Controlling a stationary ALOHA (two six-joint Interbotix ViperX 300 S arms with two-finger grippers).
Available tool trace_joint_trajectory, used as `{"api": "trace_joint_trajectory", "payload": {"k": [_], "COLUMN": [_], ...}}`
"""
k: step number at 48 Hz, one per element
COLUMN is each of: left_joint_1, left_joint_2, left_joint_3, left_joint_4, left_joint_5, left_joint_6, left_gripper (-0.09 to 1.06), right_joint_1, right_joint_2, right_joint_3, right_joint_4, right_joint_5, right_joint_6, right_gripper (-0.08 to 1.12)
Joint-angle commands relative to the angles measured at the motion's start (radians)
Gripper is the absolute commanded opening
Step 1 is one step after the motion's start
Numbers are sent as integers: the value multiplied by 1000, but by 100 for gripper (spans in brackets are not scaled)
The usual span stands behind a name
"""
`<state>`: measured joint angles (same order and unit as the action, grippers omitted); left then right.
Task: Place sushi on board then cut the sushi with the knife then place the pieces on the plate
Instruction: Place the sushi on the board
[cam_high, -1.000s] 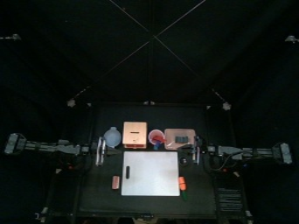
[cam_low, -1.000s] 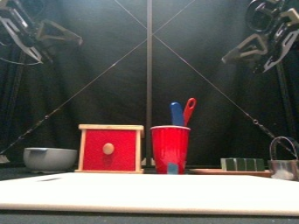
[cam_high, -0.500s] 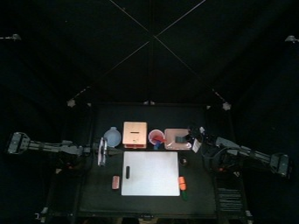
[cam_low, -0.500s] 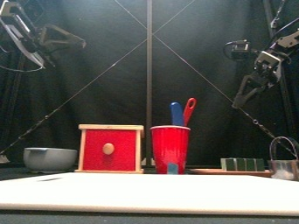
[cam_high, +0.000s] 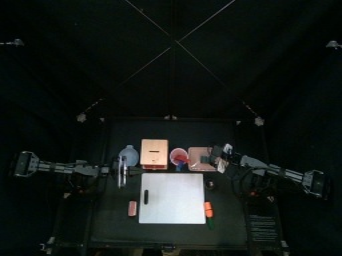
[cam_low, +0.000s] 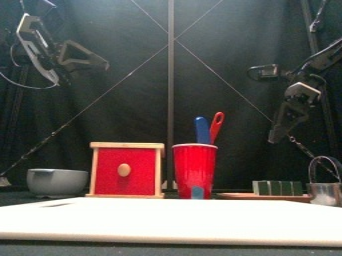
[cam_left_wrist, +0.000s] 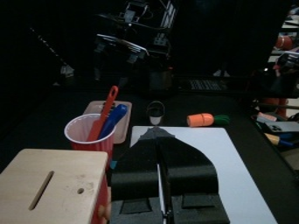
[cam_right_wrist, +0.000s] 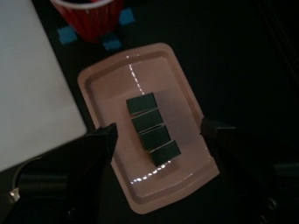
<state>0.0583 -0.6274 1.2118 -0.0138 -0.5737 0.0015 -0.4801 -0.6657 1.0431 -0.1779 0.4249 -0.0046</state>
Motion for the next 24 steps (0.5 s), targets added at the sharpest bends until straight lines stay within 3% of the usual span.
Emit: {"api": "trace_joint_trajectory", "payload": {"k": [1,12,24], "left_joint_1": [8,11,15], "left_joint_2": [8,9,8], "left_joint_3": [-31,-29,-25], "left_joint_4": [-2,-3,-3], "left_joint_5": [-11,-11,-11], "left_joint_6": [2,2,0], "left_gripper": [-2,-2,-2], "right_joint_1": [-8,-28,-71], "right_joint_2": [46,156,264], "right_joint_3": [-43,-75,-98], "right_joint_4": [-29,-29,95], "right_joint_5": [8,32,34], "right_joint_6": [2,-32,-192], "right_gripper": [102,102,102]}}
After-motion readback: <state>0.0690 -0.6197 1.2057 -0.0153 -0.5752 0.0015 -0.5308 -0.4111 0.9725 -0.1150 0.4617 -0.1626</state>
